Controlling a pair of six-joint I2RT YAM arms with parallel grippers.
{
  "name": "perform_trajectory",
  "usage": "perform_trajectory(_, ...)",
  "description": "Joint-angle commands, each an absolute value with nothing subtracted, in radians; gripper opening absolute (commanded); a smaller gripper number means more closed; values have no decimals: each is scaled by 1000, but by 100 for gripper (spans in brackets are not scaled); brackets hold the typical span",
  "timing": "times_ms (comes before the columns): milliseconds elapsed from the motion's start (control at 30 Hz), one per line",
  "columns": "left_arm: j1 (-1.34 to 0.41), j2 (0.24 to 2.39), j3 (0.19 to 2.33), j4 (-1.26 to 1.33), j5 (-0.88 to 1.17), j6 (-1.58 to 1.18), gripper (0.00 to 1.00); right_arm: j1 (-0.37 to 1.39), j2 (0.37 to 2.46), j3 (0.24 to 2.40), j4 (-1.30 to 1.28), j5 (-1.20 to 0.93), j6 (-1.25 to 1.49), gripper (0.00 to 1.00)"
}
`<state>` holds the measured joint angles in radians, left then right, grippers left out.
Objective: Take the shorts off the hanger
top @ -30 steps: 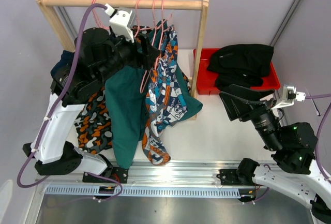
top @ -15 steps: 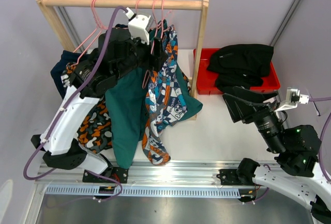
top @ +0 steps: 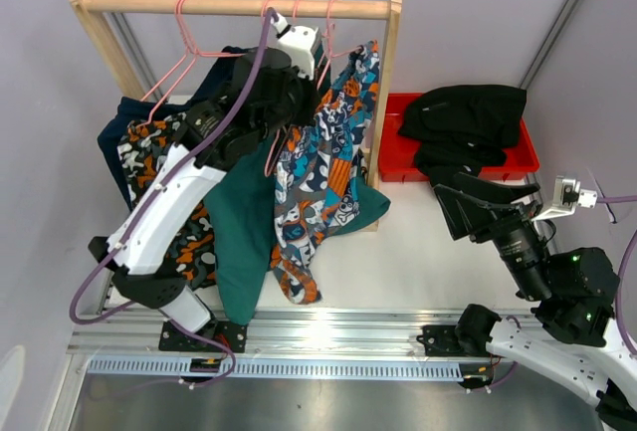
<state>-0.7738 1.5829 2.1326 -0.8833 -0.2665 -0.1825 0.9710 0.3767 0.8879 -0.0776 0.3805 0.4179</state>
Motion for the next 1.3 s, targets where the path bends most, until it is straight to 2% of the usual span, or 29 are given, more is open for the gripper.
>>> perform_trajectory(0,-790,1617,2226,-900,-314,-157,0,968,364,884,-75,403,414,99)
perform_trajectory(100,-796,1646,2394,-956,-318,-130,0,966,364,881,-72,407,411,99)
perform_trajectory(400,-799,1464,2369,-930,-330,-103,0,966,383,896,-58,388,391,99)
perform_trajectory(533,-801,1352,2236,-969,-311,-87,0,966,416,945,-84,364,359,99)
perform_trajectory(700,-801,1169,2027,-1005,-131,-97,0,966,494,1064,-132,234,292,100)
perform_trajectory(867,-801,958,1855,-997,101,-123,0,966,711,1277,-321,52,203,100)
perform_trajectory(933,-802,924,1844,-977,201,-150,0,966,794,1427,-435,63,161,100)
perform_trajectory(1033,-805,891,1862,-960,252,-175,0,966,890,1515,-551,152,91,100)
perform_trajectory(1267,-807,887,1908,-924,353,-204,0,965,867,1424,-473,239,60,100)
